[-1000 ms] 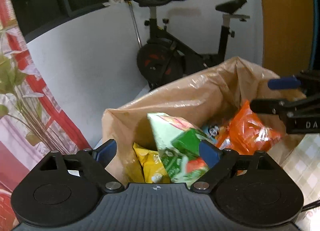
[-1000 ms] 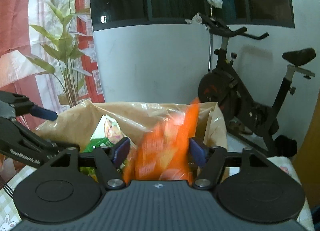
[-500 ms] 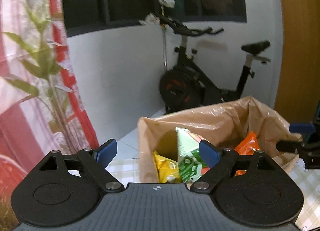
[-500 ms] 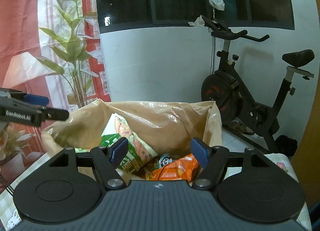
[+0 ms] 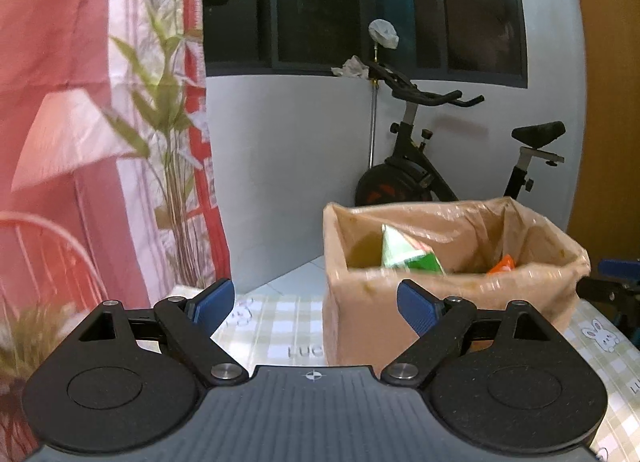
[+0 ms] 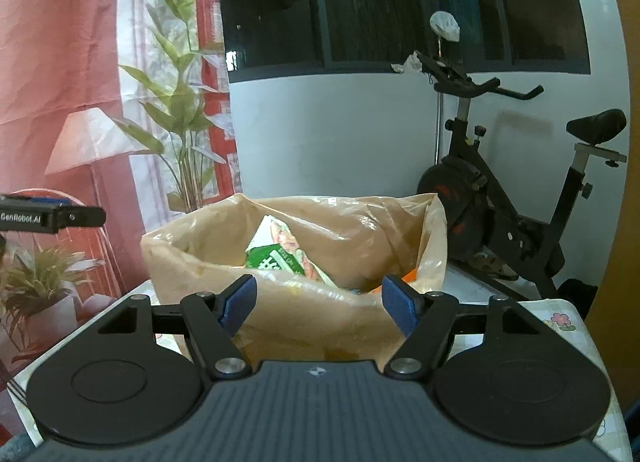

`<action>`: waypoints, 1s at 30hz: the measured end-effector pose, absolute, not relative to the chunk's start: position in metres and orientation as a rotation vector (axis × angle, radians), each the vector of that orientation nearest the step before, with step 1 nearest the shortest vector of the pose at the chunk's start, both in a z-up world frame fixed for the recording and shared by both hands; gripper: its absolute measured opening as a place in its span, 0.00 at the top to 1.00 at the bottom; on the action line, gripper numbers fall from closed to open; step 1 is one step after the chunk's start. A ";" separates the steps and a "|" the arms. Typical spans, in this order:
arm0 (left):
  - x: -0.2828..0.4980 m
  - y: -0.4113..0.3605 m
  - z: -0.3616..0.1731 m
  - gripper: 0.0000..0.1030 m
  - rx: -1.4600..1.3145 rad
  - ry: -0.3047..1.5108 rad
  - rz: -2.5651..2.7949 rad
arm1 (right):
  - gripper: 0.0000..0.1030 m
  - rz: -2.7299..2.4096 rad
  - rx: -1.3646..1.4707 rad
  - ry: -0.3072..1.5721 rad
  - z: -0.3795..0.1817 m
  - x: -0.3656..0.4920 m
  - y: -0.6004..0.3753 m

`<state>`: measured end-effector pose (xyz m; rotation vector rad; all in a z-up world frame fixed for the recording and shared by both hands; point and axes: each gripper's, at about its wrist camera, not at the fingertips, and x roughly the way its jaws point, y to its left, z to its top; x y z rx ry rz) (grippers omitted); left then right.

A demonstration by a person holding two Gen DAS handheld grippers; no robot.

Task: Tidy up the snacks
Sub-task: 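Move both tools back to the small snacks beside the taped box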

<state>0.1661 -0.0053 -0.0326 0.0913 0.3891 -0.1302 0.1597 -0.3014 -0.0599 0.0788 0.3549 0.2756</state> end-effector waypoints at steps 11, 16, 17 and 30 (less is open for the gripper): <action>0.127 -0.020 -0.105 0.13 0.007 0.440 -0.140 | 0.30 0.253 0.015 0.298 -0.103 0.119 -0.289; 0.120 -0.030 -0.131 0.13 0.023 0.471 -0.147 | 0.30 0.221 0.031 0.312 -0.134 0.106 -0.289; 0.119 -0.031 -0.136 0.13 0.024 0.472 -0.149 | 0.30 0.219 0.041 0.324 -0.140 0.104 -0.290; 0.106 -0.053 -0.188 0.13 0.046 0.584 -0.227 | 0.30 0.171 0.057 0.447 -0.213 0.095 -0.298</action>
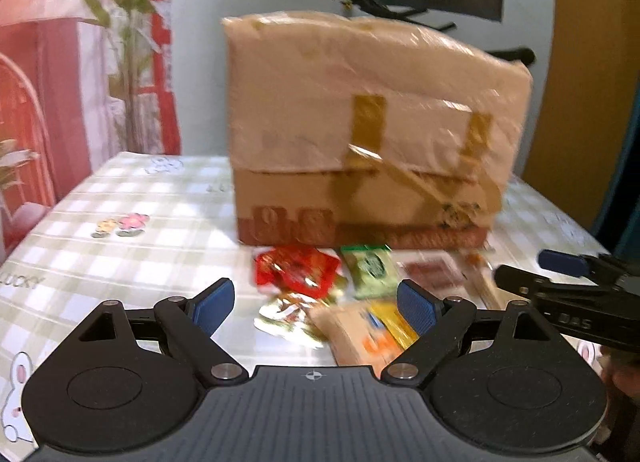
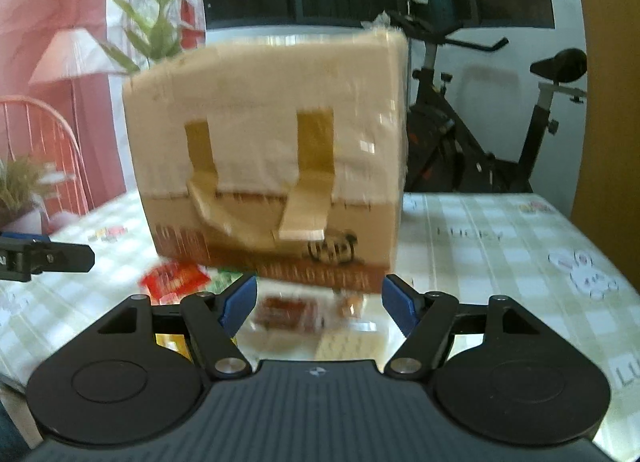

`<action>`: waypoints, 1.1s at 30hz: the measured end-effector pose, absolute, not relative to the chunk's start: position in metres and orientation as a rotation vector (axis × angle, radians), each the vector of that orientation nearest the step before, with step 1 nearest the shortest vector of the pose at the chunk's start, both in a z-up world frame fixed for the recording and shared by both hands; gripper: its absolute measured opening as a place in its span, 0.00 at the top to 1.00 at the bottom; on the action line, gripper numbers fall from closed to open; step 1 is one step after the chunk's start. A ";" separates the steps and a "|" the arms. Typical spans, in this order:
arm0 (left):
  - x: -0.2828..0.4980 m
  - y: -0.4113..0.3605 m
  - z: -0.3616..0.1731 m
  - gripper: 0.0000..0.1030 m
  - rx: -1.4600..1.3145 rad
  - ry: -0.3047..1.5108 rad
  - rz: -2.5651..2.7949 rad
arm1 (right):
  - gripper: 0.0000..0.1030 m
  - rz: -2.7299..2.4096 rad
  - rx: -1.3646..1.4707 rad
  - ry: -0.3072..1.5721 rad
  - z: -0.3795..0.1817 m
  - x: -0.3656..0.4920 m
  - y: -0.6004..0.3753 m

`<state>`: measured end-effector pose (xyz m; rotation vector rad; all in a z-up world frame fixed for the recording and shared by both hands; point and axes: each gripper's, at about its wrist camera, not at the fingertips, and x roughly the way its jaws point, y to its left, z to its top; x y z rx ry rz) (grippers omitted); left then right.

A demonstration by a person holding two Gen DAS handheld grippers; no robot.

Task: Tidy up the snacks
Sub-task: 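Move both tools back to the small snacks beside the taped box, then grasp the orange-and-white bar with the left tool while the right tool grips the cracker pack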

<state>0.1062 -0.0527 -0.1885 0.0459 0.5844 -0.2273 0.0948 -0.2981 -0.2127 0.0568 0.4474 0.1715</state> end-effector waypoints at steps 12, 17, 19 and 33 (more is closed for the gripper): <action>0.111 -0.062 -0.211 0.13 0.044 0.671 -0.261 | 0.31 0.142 0.023 0.526 -0.240 0.100 -0.297; 0.112 -0.077 -0.218 0.13 0.069 0.681 -0.281 | 0.31 0.134 0.019 0.555 -0.243 0.104 -0.295; 0.111 -0.084 -0.223 0.13 0.096 0.685 -0.288 | 0.31 0.131 0.027 0.559 -0.243 0.105 -0.296; 0.131 -0.089 -0.237 0.20 0.084 0.713 -0.241 | 0.31 0.128 0.027 0.606 -0.247 0.111 -0.296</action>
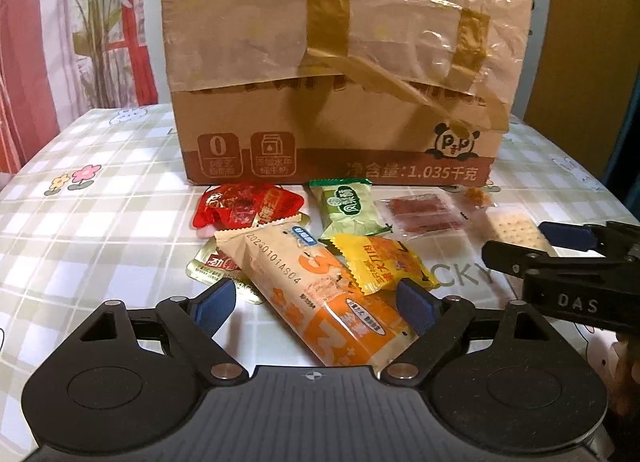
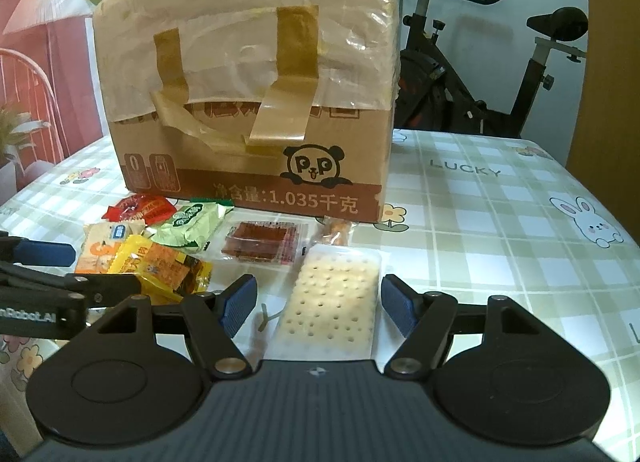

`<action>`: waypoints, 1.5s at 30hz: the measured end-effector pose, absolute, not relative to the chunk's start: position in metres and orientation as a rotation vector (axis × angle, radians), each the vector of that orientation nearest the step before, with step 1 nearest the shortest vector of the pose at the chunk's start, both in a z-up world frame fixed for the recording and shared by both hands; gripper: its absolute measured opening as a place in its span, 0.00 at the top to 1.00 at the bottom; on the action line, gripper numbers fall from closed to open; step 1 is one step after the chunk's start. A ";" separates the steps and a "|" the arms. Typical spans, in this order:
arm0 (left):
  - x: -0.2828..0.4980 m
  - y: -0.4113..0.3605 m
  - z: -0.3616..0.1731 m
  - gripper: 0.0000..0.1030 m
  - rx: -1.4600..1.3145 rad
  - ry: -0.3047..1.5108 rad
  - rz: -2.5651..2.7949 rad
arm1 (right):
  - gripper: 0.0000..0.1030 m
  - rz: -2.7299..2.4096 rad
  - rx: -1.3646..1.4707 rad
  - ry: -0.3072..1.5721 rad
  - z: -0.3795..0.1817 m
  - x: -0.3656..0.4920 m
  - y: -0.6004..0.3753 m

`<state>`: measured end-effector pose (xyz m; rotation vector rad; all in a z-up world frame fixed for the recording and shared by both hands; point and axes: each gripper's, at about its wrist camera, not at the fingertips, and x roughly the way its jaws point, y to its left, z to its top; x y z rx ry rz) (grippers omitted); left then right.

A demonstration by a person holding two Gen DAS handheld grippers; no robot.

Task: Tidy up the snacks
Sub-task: 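Grasp the orange-and-white bar with the left tool while the right tool grips the cracker pack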

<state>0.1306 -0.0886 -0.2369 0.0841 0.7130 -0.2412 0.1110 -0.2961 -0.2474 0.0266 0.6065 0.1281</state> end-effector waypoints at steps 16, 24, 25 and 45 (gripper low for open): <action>0.121 -0.048 -0.222 0.54 0.001 0.702 -0.222 | 0.39 0.115 0.028 0.656 -0.252 0.117 -0.297; 0.126 -0.033 -0.220 0.48 -0.012 0.718 -0.100 | 0.44 0.124 0.015 0.655 -0.252 0.116 -0.295; 0.127 -0.034 -0.220 0.45 -0.005 0.717 -0.082 | 0.44 0.124 0.014 0.655 -0.252 0.116 -0.295; 0.131 -0.004 -0.217 0.56 -0.114 0.665 -0.053 | 0.44 0.123 -0.001 0.656 -0.252 0.117 -0.294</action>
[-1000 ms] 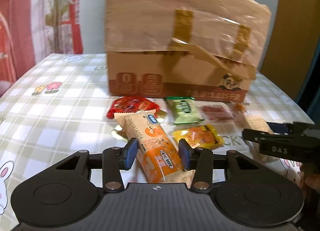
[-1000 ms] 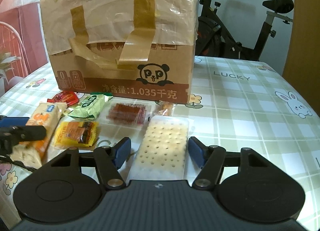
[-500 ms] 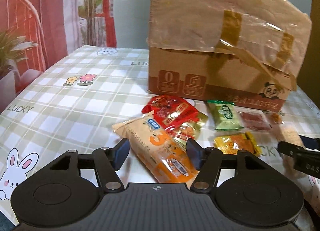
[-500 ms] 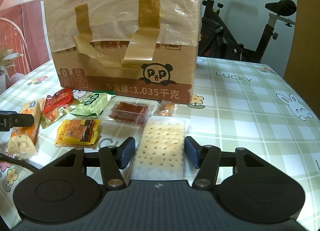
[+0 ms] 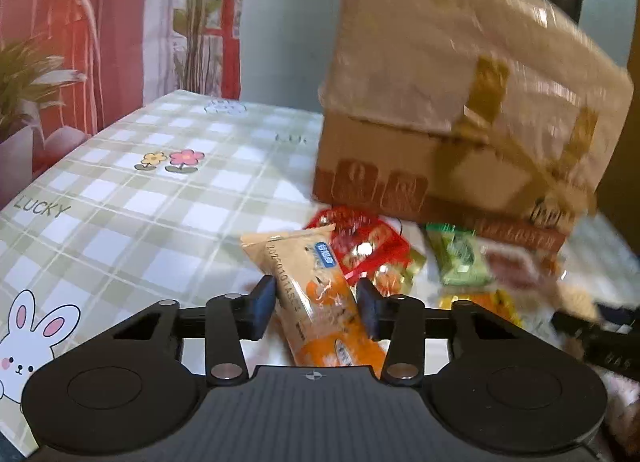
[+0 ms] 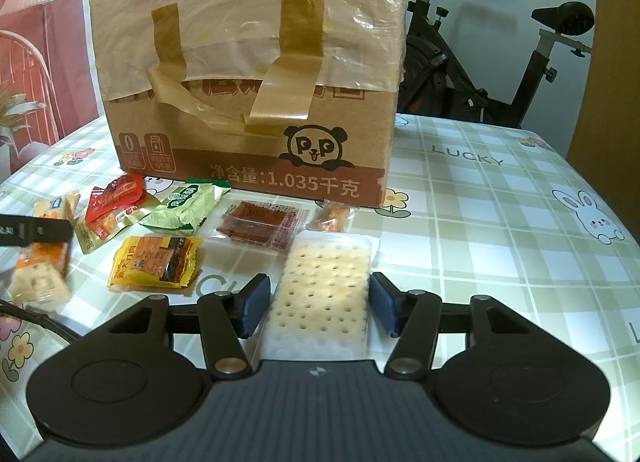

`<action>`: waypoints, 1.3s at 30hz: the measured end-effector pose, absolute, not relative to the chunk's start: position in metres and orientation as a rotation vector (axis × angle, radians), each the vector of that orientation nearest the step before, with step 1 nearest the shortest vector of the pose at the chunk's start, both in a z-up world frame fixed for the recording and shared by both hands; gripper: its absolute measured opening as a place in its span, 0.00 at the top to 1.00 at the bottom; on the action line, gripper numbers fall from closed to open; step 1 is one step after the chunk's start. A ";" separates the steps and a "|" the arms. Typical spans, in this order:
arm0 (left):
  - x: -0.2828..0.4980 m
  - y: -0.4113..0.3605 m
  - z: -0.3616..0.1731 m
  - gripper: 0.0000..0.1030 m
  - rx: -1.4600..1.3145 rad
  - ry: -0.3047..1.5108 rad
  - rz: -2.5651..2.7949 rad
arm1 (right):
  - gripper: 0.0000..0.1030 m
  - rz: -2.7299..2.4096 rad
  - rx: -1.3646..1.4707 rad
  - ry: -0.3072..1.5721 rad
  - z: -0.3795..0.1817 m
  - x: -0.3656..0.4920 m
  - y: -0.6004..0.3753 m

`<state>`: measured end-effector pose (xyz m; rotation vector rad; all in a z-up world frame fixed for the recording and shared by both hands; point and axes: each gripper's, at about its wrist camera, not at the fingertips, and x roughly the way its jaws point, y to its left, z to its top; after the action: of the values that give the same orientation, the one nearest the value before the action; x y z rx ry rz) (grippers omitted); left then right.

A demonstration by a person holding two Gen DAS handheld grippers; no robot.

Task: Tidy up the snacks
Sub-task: 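Grasp the orange-and-white bar with the left tool while the right tool grips the cracker pack, then lift both packs over the lined box and open both tools to drop them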

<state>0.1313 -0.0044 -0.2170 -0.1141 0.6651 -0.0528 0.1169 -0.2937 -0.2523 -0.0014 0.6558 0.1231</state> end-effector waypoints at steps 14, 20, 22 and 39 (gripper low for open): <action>0.116 -0.016 -0.196 0.57 -0.056 0.516 -0.109 | 0.50 0.134 0.021 0.645 -0.252 0.116 -0.296; 0.115 -0.020 -0.197 0.57 -0.046 0.516 -0.124 | 0.51 0.154 0.016 0.626 -0.251 0.114 -0.294; 0.116 -0.019 -0.197 0.57 -0.047 0.511 -0.128 | 0.51 0.156 0.020 0.622 -0.251 0.114 -0.294; 0.117 -0.018 -0.136 0.57 -0.035 0.346 -0.211 | 0.51 0.163 0.082 0.443 -0.209 0.095 -0.307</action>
<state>0.1165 -0.0177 -0.1363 -0.0352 0.3456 -0.2113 0.0953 -0.3065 -0.2095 0.0818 0.4430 0.1634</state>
